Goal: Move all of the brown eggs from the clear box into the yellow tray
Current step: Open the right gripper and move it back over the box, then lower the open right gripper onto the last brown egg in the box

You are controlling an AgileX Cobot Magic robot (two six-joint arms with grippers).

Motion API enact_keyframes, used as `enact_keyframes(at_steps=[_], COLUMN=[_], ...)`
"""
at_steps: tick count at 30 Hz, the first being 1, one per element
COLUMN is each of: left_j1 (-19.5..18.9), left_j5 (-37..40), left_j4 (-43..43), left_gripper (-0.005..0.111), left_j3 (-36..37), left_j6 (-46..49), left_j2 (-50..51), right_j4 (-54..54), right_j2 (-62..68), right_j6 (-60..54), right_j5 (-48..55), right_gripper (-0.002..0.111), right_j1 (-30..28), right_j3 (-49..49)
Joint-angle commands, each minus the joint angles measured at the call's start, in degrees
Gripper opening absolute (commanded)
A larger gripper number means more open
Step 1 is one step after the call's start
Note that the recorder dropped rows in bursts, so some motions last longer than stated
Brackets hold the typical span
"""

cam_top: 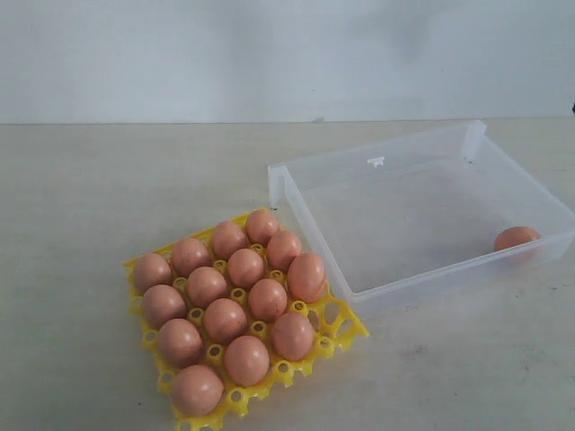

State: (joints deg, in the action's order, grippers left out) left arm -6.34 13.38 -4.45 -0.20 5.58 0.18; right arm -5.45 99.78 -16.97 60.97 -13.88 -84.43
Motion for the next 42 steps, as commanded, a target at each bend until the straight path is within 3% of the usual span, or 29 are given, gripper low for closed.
enact_keyframes(at_steps=[1, 3, 6, 8, 12, 16, 21, 24, 30, 42], left_j1=[0.3, 0.3, 0.3, 0.3, 0.3, 0.3, 0.3, 0.3, 0.3, 0.3], left_j5=[-0.1, -0.1, -0.1, -0.1, -0.1, -0.1, -0.1, -0.1, -0.1, -0.1], left_j4=[0.1, 0.1, 0.1, 0.1, 0.1, 0.1, 0.1, 0.1, 0.1, 0.1], left_gripper=[0.004, 0.004, 0.004, 0.004, 0.004, 0.004, 0.004, 0.004, 0.004, 0.004], left_j3=[0.2, 0.2, 0.2, 0.2, 0.2, 0.2, 0.2, 0.2, 0.2, 0.2], left_j6=[-0.2, -0.2, -0.2, -0.2, -0.2, -0.2, -0.2, -0.2, -0.2, -0.2], left_j2=[-0.2, -0.2, -0.2, -0.2, -0.2, -0.2, -0.2, -0.2, -0.2, -0.2], right_j4=[8.4, 10.0, 15.5, 15.2, 11.7, 10.7, 10.7, 10.7, 8.7, 3.5], right_j2=[-0.4, -0.1, 1.9, 4.2, 6.4, 8.9, 11.1, 12.0, 14.0, 19.4], right_j6=[-17.7, -20.1, -33.1, -44.4, -56.0, -56.6, -56.4, -55.1, -55.0, -52.0], right_j5=[9.0, 9.0, 9.0, 9.0, 9.0, 9.0, 9.0, 6.5, -1.8, -1.5], right_gripper=[0.000, 0.000, 0.000, 0.000, 0.000, 0.005, 0.045, 0.060, 0.061, 0.061], right_j1=[2.9, 4.8, 7.0, 7.3, 7.1, 7.1, 7.1, 7.1, 7.1, 7.0], right_j3=[-1.5, -1.6, -1.8, -1.8, -2.2, -2.3, -2.3, -2.3, -2.3, -2.3])
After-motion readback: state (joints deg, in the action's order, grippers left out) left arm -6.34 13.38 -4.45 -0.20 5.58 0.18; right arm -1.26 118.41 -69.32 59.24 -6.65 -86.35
